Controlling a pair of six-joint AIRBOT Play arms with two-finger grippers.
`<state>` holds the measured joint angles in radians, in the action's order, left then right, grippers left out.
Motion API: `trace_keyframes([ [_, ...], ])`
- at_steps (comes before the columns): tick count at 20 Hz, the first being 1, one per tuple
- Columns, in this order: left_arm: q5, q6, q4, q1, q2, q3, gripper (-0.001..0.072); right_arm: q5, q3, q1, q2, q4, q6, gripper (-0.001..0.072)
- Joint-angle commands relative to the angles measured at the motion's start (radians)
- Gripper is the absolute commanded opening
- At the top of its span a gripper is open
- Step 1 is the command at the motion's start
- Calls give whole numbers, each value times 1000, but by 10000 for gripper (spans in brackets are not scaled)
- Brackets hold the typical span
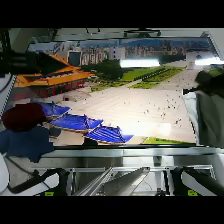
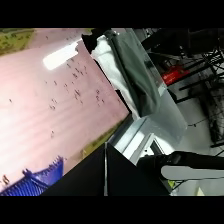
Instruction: Fold the shirts.
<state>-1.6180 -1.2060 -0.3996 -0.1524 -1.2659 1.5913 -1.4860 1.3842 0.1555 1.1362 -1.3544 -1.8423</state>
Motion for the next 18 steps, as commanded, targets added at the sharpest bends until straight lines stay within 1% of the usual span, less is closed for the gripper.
trace_keyframes([
  [1,80,73,-50,0,252,-456,13,159,-339,-179,-163,33,50,16],
  [3,157,73,-127,0,394,-721,15,227,-564,-223,-287,130,112,18],
  [4,179,80,-138,0,447,-831,16,244,-641,-229,-328,163,120,19],
  [5,191,85,-140,0,492,-924,17,256,-696,-229,-357,179,125,19],
  [7,209,89,-140,0,546,-1035,23,261,-721,-228,-371,180,140,19],
  [9,221,88,-139,0,574,-1087,23,283,-721,-228,-370,208,183,19],
  [12,239,87,-140,0,608,-1115,22,271,-721,-228,-370,238,182,19],
  [18,258,87,-139,0,656,-1115,22,271,-721,-228,-370,238,182,19],
])
